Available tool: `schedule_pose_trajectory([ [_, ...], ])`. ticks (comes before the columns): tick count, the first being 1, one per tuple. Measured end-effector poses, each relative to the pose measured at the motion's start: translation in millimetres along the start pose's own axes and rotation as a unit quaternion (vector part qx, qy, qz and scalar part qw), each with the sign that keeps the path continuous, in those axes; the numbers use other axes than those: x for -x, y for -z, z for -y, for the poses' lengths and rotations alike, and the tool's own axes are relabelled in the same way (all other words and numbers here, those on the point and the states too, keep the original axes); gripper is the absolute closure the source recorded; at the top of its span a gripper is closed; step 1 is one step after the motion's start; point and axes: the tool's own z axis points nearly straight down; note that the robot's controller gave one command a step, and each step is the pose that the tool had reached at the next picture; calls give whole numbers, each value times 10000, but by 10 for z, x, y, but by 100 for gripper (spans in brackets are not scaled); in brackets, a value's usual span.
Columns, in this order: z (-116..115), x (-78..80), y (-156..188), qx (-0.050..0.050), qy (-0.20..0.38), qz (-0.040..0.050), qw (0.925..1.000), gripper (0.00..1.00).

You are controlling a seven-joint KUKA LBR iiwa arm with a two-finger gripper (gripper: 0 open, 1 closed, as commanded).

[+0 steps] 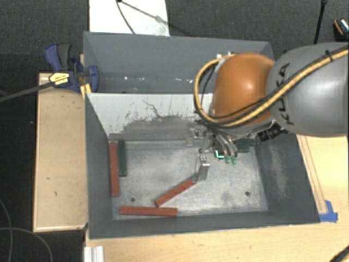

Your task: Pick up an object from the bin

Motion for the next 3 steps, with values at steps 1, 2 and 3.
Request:
schedule_pose_trajectory([
  [1, 386, -328, -1029, -5, 1436, -2, 9896, 0],
  [2, 373, -308, -1000, -1, 1419, 29, 9899, 100],
  [3, 373, -309, -1001, -1, 1407, 28, 9900, 0],
])
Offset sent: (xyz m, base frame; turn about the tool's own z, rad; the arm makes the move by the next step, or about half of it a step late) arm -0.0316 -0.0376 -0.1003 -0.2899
